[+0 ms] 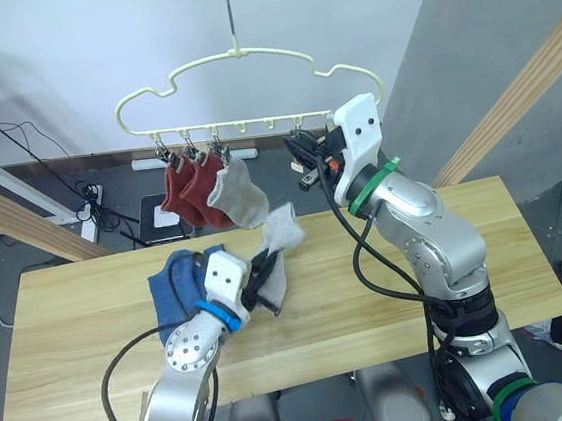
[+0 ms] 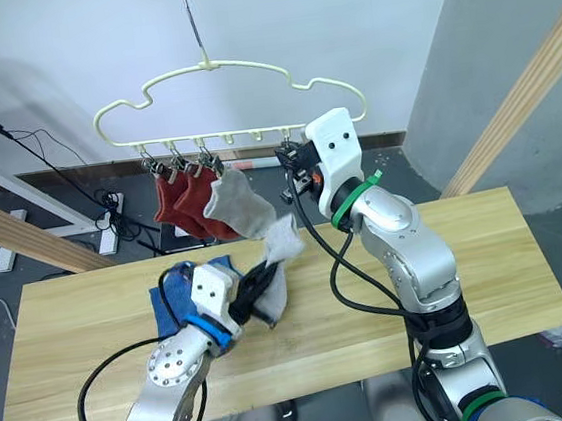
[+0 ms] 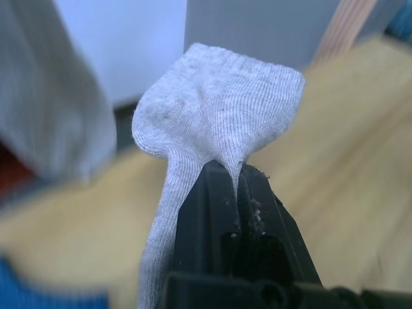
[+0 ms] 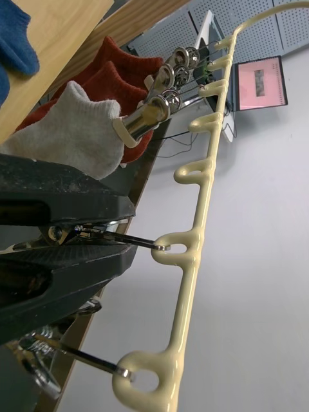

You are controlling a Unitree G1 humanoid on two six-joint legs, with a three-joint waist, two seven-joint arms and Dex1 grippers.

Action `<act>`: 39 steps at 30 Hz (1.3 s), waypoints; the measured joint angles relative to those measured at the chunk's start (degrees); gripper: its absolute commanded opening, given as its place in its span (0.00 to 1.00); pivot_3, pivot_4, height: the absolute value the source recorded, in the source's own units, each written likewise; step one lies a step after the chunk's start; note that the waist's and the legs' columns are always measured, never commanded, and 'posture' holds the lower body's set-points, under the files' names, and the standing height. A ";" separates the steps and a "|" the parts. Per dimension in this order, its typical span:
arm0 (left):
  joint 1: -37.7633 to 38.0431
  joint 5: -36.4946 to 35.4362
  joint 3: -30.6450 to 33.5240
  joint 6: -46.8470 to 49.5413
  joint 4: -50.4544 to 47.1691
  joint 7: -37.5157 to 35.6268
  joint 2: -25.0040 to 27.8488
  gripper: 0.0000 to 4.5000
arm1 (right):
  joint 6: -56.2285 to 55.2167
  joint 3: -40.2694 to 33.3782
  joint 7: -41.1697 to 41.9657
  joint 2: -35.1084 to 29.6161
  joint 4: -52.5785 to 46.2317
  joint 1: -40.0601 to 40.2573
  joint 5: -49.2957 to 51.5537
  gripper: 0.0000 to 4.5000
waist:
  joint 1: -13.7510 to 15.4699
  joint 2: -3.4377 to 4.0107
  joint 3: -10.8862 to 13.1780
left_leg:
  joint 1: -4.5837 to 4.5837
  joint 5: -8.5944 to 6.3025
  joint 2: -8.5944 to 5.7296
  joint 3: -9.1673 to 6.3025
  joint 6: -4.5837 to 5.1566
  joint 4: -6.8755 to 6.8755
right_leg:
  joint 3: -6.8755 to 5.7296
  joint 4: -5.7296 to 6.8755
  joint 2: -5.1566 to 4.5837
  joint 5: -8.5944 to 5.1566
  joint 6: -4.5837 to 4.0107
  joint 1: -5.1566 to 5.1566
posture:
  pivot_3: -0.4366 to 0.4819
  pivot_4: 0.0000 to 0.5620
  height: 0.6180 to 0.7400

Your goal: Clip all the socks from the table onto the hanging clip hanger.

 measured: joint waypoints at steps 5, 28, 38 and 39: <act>-2.73 -1.98 0.71 -2.03 0.12 0.04 -3.28 0.00 | 0.04 -0.08 -0.10 0.03 0.00 -0.04 0.07 0.02 | -0.21 0.00 0.00 | 0.00 -0.01 0.00 -0.03 0.00 -0.03 | -0.02 0.01 0.00 0.00 0.00 0.00 | 0.21 0.61 1.00; -3.29 -1.41 -1.53 -5.04 -1.19 1.11 -5.87 0.00 | 0.63 -0.12 -1.30 0.54 0.00 -0.07 0.61 0.02 | -1.01 0.00 0.00 | 0.00 0.00 -0.02 -0.06 0.01 -0.01 | -0.02 0.02 0.02 0.00 0.00 0.01 | 0.21 0.62 1.00; -4.77 -0.85 -1.62 -4.69 -1.51 2.25 -6.63 0.00 | 0.82 -0.02 -1.46 0.62 0.00 -0.07 0.62 0.02 | -1.03 0.00 0.00 | 0.00 0.00 -0.02 -0.06 0.01 -0.01 | -0.02 0.02 0.02 0.00 0.00 0.01 | 0.22 0.62 1.00; -4.84 -0.80 -1.66 -4.65 -1.62 2.38 -6.73 0.00 | 0.89 -0.02 -1.47 0.66 0.00 -0.06 0.62 0.02 | -1.03 0.00 0.00 | 0.00 0.00 -0.02 -0.06 0.01 -0.01 | -0.02 0.02 0.02 0.00 0.00 0.01 | 0.22 0.62 1.00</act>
